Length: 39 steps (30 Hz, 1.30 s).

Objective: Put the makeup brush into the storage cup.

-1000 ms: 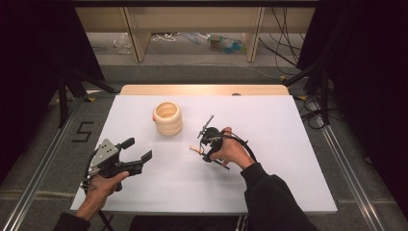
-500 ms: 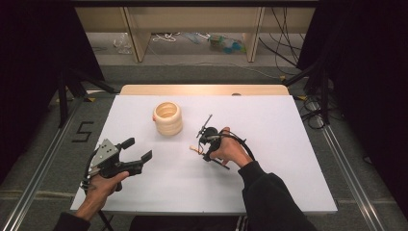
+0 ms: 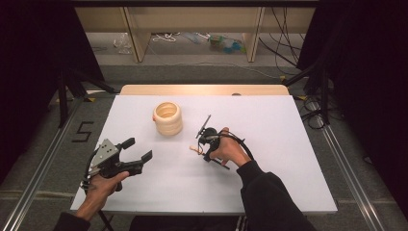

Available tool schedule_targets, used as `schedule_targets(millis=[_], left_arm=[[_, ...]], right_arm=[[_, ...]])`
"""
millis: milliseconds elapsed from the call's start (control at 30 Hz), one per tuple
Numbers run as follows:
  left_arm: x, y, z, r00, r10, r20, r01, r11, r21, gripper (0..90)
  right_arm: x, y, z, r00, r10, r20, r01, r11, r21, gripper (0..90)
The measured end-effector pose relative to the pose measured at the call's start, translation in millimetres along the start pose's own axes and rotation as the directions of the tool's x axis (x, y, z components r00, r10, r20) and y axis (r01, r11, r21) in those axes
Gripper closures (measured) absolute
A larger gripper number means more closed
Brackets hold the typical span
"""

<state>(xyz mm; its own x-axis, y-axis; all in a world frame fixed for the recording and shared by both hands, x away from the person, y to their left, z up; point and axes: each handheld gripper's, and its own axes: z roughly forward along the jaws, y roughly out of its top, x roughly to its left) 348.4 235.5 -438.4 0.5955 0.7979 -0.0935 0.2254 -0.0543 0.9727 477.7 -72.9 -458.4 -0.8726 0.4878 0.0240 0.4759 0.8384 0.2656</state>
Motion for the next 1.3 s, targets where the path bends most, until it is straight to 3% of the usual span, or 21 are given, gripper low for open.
schedule_targets(millis=[300,333,600,700,733,800,833,867,933,1133,1200,1300], left_arm=[[0.4,-0.1,0.2,1.0000,0.000,0.001,0.000,1.0000,0.001,15.6],[0.4,-0.1,0.3,1.0000,0.000,0.001,0.000,1.0000,0.001,15.6],[0.9,-0.1,0.1,1.0000,0.000,0.001,0.000,1.0000,0.001,15.6],[0.7,0.0,0.3,1.0000,0.000,0.002,0.000,1.0000,0.001,15.6],[0.7,0.0,0.3,1.0000,0.000,0.002,0.000,1.0000,0.001,15.6],[0.6,0.0,0.3,1.0000,0.000,0.002,0.000,1.0000,0.001,15.7],[0.7,0.0,0.5,1.0000,0.001,0.002,-0.001,1.0000,0.001,15.7],[0.7,-0.1,0.7,1.0000,-0.001,0.001,0.001,1.0000,0.001,15.6],[0.6,-0.1,0.7,1.0000,0.001,0.002,-0.001,1.0000,0.002,15.6],[0.7,0.0,0.6,1.0000,0.001,0.001,-0.001,1.0000,0.000,15.6],[0.4,-0.1,0.7,1.0000,-0.003,0.003,0.003,1.0000,0.001,15.7],[0.6,0.0,0.7,1.0000,-0.002,0.002,0.002,1.0000,-0.001,15.7]], right_arm=[[-1.5,0.9,-0.1,1.0000,0.006,-0.007,-0.006,1.000,0.005,61.5],[-4.5,1.6,0.7,0.9992,-0.038,0.013,0.038,0.999,0.011,63.5],[5.0,8.4,0.7,0.9996,-0.012,0.025,0.011,0.998,0.057,68.0],[3.1,9.0,1.0,0.9985,-0.041,0.037,0.038,0.997,0.068,70.3],[5.3,10.0,1.1,0.9997,-0.010,0.020,0.008,0.998,0.067,70.9],[4.9,10.5,1.3,0.9995,-0.015,0.027,0.013,0.997,0.073,72.1],[2.0,10.8,1.2,0.9982,-0.049,0.034,0.046,0.995,0.084,73.5],[1.6,11.2,1.3,0.9981,-0.053,0.030,0.050,0.995,0.083,74.1],[2.7,12.2,1.7,0.9998,-0.010,0.016,0.009,0.997,0.080,75.6],[2.1,13.3,1.8,0.9998,-0.007,0.019,0.005,0.996,0.088,77.1],[0.6,13.1,1.8,0.9989,-0.032,0.034,0.028,0.995,0.095,77.4],[2.3,14.3,1.7,0.9995,-0.012,0.030,0.009,0.995,0.100,77.8]])
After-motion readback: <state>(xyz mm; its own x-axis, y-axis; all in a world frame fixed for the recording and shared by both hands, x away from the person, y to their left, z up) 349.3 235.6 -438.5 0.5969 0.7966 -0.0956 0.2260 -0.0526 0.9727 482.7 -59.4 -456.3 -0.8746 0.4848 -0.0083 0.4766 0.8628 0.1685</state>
